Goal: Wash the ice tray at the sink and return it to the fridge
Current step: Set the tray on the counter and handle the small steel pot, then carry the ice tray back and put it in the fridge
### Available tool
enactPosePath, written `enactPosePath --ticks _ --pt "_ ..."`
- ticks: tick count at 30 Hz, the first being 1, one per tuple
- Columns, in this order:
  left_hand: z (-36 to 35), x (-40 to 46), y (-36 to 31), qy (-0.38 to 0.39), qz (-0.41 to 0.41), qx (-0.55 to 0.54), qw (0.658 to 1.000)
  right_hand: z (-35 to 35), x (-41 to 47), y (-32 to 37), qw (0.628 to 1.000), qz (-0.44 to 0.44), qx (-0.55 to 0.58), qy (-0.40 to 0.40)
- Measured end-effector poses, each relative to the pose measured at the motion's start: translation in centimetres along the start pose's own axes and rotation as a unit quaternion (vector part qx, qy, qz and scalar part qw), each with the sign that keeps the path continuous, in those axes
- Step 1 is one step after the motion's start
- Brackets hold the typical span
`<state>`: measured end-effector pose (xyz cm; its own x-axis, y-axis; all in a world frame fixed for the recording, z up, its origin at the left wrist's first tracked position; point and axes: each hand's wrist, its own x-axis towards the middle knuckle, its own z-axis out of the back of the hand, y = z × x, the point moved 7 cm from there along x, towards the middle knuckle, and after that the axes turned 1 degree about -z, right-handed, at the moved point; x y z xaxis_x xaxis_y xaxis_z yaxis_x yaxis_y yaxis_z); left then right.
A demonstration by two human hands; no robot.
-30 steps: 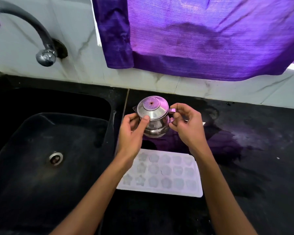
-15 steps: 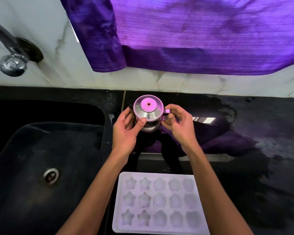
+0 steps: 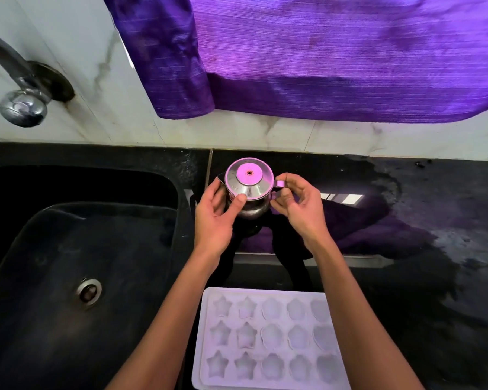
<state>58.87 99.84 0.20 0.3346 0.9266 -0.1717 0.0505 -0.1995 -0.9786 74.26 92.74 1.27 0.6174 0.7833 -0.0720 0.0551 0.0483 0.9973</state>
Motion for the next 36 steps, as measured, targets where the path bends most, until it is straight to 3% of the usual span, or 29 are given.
enactPosePath --ticks 9,14,18,27,36 --pt "3.8 -2.9 -0.5 -0.021 -0.025 0.107 0.994 3.9 -3.5 0.5 0.985 0.022 -0.164 -0.039" --pt "8.3 -9.7 0.1 0.003 -0.037 0.198 0.98 9.5 -11.5 -0.1 0.977 -0.019 -0.206 -0.052" --pt "10.4 -14.0 2.1 0.033 -0.019 0.221 0.974 13.7 -16.9 -1.5 0.964 -0.063 -0.234 -0.107" --pt "11.5 -17.0 5.1 0.047 0.091 0.136 0.985 13.8 -21.9 -4.9 0.96 -0.143 -0.229 -0.078" --pt "11.1 -17.6 6.5 0.051 0.173 0.098 0.979 12.8 -22.5 -5.9 0.961 -0.229 -0.144 -0.061"
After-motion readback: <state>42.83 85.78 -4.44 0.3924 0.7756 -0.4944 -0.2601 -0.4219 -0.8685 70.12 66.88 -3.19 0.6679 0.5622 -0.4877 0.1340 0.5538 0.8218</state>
